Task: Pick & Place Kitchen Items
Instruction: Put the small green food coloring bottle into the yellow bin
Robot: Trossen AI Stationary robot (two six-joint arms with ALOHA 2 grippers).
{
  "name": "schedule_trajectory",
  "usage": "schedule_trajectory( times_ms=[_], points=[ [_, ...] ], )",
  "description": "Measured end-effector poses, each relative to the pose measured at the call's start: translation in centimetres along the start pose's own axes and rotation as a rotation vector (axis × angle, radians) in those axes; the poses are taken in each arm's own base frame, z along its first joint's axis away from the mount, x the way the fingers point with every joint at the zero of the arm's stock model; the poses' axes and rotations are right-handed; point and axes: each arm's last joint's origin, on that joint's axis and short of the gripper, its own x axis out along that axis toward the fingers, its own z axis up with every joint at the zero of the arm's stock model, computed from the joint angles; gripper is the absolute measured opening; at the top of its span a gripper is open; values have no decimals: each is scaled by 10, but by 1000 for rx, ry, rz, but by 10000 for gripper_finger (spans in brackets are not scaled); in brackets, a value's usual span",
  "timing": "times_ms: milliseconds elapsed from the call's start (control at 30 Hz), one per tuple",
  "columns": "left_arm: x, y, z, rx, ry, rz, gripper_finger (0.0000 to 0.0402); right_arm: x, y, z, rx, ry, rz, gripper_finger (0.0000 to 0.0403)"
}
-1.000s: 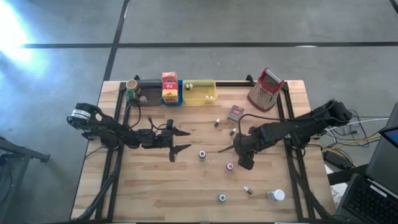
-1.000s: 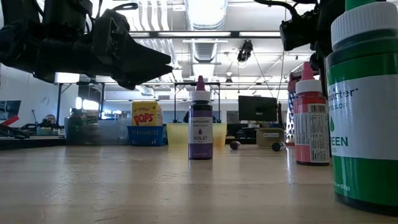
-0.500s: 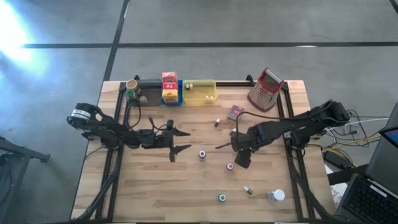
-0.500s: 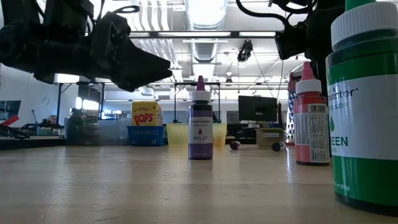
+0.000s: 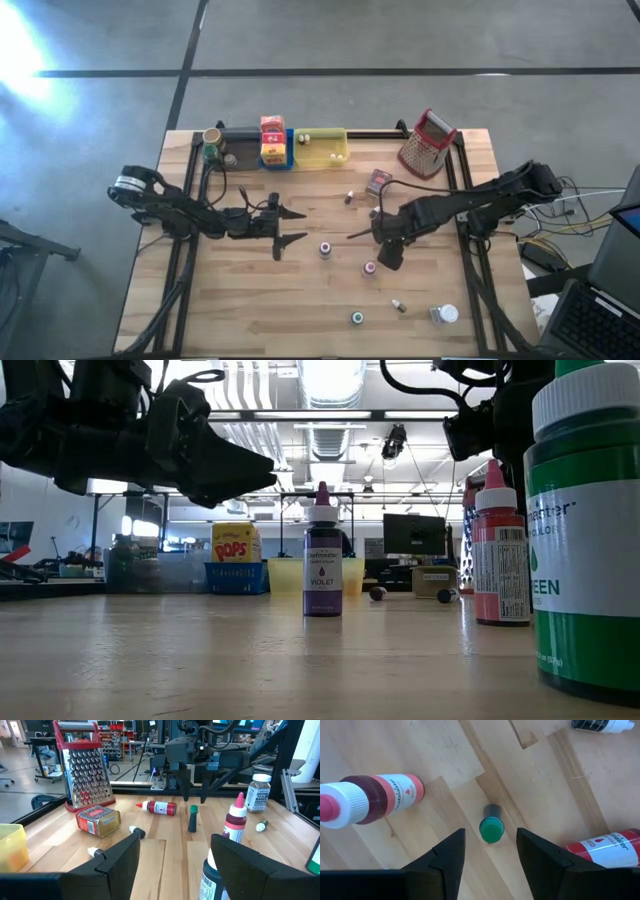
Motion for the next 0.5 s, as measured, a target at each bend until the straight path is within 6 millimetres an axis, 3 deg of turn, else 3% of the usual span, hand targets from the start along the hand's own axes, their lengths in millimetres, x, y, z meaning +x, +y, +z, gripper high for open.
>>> schedule_trajectory(
  times_ms=[500],
  points=[
    [0,0,-1,2,8,1,250,27,0,5,-26,77,-72,177]
  ],
)
